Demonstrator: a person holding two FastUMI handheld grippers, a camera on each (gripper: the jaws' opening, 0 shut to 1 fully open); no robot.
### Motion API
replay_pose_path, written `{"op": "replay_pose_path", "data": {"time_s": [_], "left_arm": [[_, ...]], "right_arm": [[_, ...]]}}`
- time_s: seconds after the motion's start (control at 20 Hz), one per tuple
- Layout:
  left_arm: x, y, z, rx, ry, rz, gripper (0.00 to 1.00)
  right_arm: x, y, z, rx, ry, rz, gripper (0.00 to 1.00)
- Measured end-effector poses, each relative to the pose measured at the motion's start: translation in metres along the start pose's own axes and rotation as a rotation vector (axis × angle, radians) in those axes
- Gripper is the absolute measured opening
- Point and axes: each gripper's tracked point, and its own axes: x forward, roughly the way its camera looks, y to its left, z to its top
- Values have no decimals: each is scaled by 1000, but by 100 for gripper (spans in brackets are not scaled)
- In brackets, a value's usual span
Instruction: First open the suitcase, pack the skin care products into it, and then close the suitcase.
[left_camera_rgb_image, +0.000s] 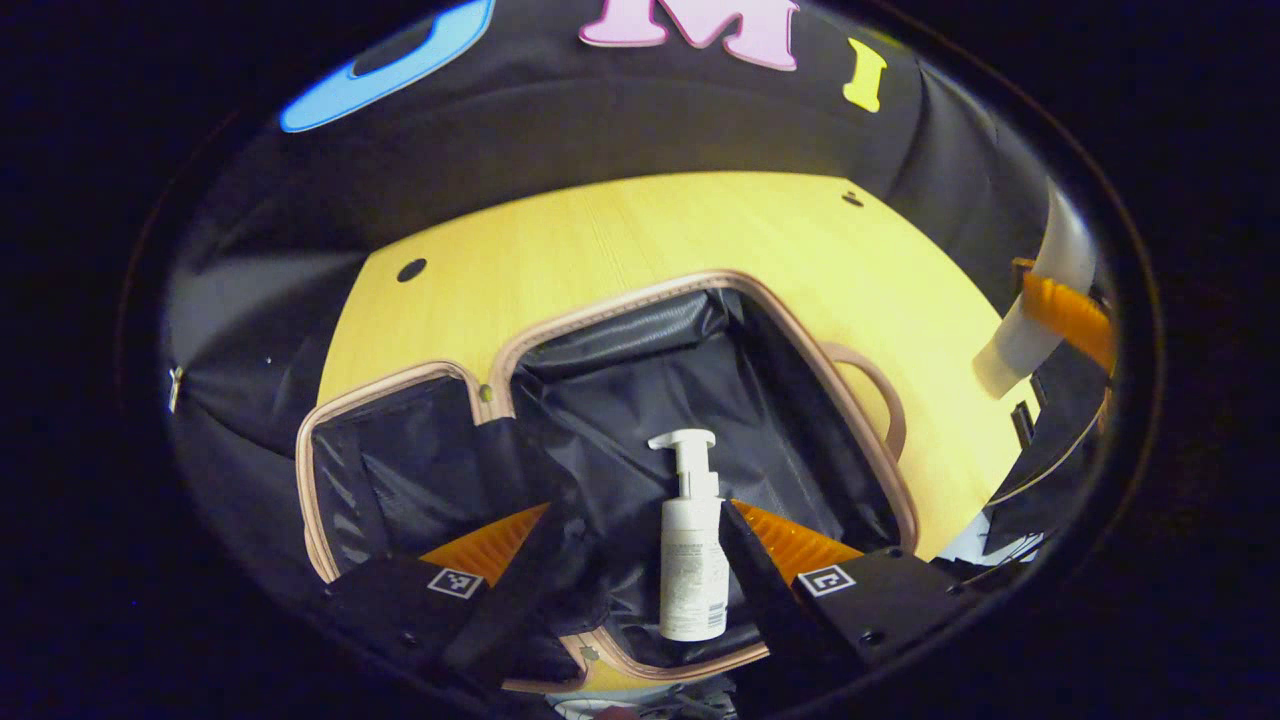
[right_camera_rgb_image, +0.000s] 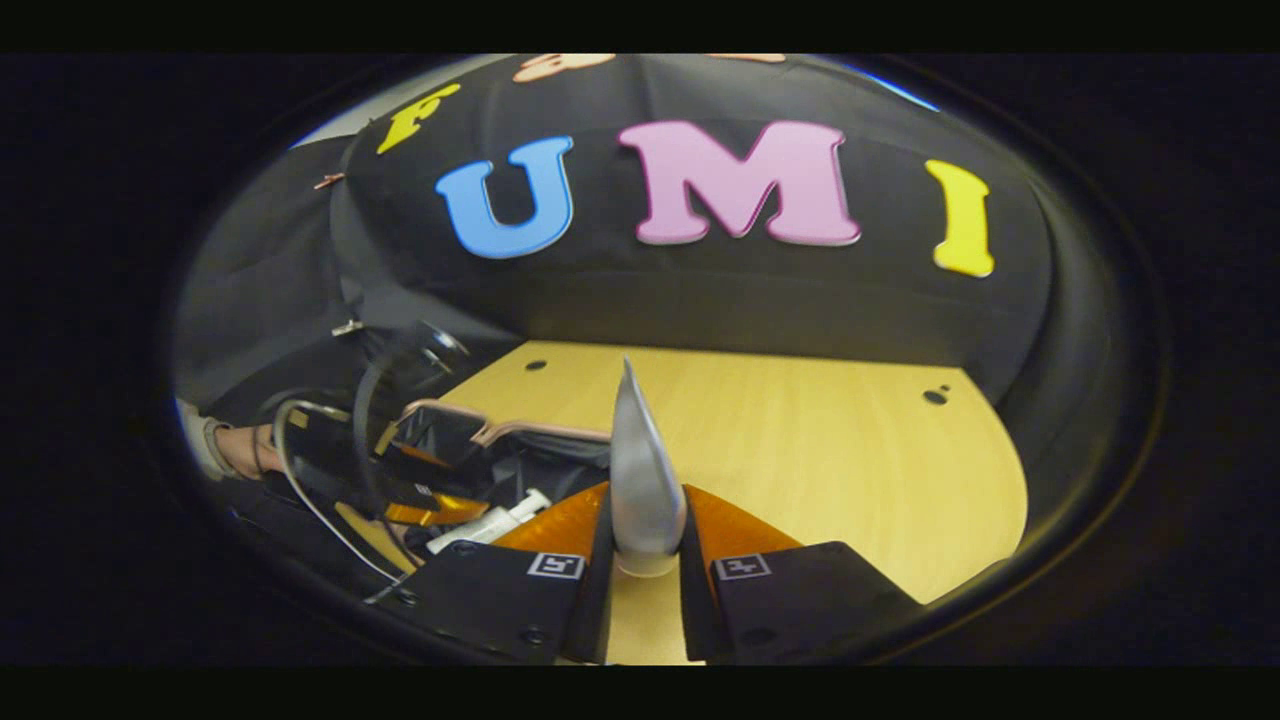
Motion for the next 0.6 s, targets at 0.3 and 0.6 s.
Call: {"op": "replay_pose_path", "data": {"time_s": [0.3,0.6], "left_arm": [[-71,111,-18,-191,-157,130,98],[-85,220,-93,-434,-93,270,97]], "right_arm": [[65,61,-71,101,376,112,32],[109,88,-147,222,674,36,33]]}}
